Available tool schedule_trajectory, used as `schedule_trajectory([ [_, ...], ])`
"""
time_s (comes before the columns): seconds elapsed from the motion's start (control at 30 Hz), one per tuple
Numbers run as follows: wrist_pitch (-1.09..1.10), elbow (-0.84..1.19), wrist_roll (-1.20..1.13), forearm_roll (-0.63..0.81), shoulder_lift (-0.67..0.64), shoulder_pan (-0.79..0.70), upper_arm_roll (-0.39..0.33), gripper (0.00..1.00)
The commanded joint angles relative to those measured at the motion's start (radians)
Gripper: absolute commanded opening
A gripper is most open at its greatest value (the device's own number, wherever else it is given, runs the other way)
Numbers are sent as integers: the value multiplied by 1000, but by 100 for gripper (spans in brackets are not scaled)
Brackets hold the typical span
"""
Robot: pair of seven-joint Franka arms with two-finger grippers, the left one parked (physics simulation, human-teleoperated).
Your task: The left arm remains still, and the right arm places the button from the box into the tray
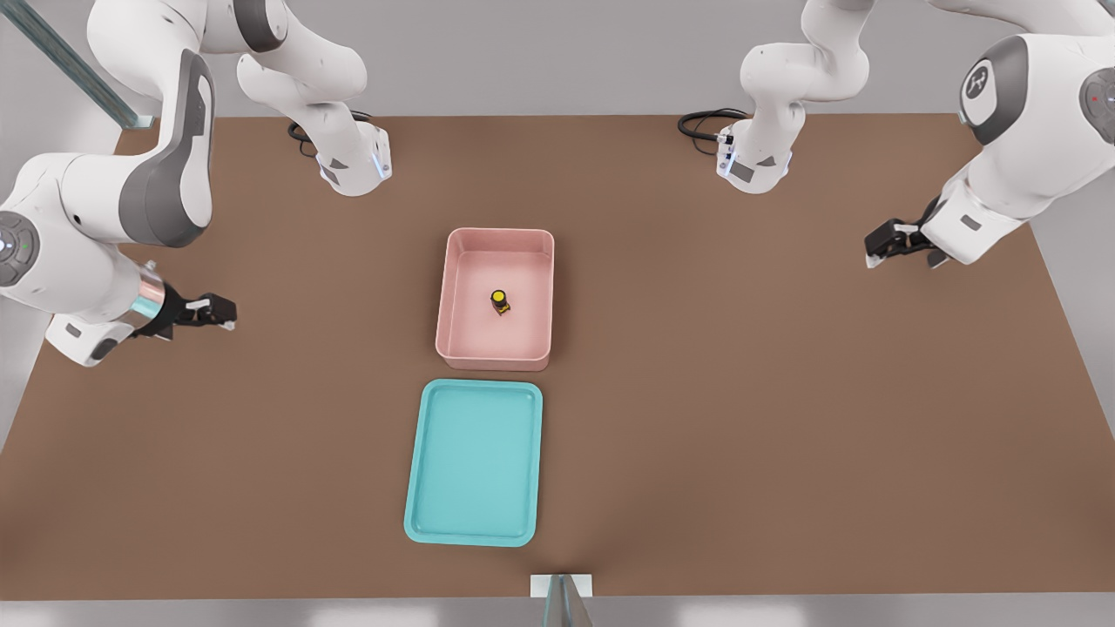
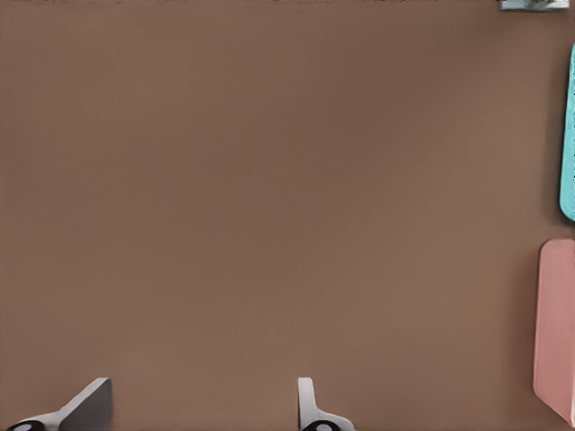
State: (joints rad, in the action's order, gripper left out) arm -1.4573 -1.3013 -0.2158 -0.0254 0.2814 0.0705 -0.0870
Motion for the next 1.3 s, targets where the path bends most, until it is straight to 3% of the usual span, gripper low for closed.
schedule_trajectory([
  [0.0, -35, 0, -119, -1, -2, 0, 0, 100],
  [0.03, -32, 0, -120, 1, -7, 2, 0, 100],
  [0.1, 8, 14, -116, 19, -62, 208, 45, 100],
  [0.13, 0, 25, -82, 32, -67, 278, 193, 100],
  [0.17, -32, 40, 239, 41, -51, 327, 300, 100],
  [0.2, -44, 46, 408, 76, -50, 386, 345, 100],
  [0.23, -6, 45, 744, 105, -39, 460, 357, 100],
  [0.27, -23, -62, 1083, 157, -56, 529, 359, 100],
  [0.3, -247, -298, 1217, 93, -131, 610, 357, 100],
  [0.33, -356, -452, 1245, 24, -151, 647, 329, 100],
  [0.37, -623, -694, 1166, 19, -194, 729, 161, 100],
  [0.4, -704, -765, 1020, 28, -188, 767, 35, 99],
  [0.5, -897, -797, 1006, 38, -67, 741, 0, 100],
  [0.53, -965, -802, 1043, 119, -36, 742, 0, 100],
  [0.67, -1270, -984, 1150, 122, -24, 755, 4, 100],
  [0.77, -1342, -1018, 1230, 125, -16, 756, 44, 100],
  [1.1, -1442, -1012, 1162, 117, 64, 744, 67, 100],
  [1.27, -1442, -1018, 1109, 108, 78, 744, 67, 95],
])
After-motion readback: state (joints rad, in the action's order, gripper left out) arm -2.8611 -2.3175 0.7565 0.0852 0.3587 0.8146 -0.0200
